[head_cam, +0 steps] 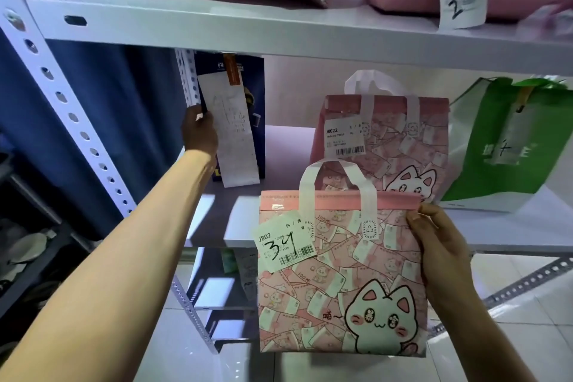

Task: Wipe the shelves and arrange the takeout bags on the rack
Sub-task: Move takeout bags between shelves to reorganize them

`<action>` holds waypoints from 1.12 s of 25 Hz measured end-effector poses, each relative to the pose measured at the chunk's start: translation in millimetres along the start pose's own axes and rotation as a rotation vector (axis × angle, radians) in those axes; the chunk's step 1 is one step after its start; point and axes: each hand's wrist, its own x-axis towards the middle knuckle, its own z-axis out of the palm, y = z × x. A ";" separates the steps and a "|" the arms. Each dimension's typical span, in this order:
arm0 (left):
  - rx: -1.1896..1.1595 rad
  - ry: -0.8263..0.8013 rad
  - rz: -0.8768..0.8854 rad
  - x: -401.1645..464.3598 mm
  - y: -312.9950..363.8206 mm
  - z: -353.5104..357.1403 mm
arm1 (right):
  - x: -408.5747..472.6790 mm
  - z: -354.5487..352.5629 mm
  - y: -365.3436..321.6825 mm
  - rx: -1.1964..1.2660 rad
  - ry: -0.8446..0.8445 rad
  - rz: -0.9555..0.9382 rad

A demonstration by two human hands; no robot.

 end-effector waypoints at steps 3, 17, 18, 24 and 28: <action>0.051 -0.014 0.023 2.0 1.5 -6.7 | -2.0 4.4 0.9 0.021 0.001 -0.002; 0.142 -0.020 -0.036 -8.4 4.1 -15.4 | -40.7 4.0 -16.4 -0.002 -0.006 -0.057; 0.165 -0.044 -0.029 -9.1 4.7 -16.5 | -42.3 3.4 -16.8 0.003 -0.008 -0.058; 0.207 -0.072 0.025 -62.6 16.6 -46.8 | -45.4 5.7 -16.5 0.062 0.021 -0.045; 0.027 -0.312 -0.065 -139.2 6.7 -67.4 | -45.8 10.1 -12.2 0.113 0.053 -0.014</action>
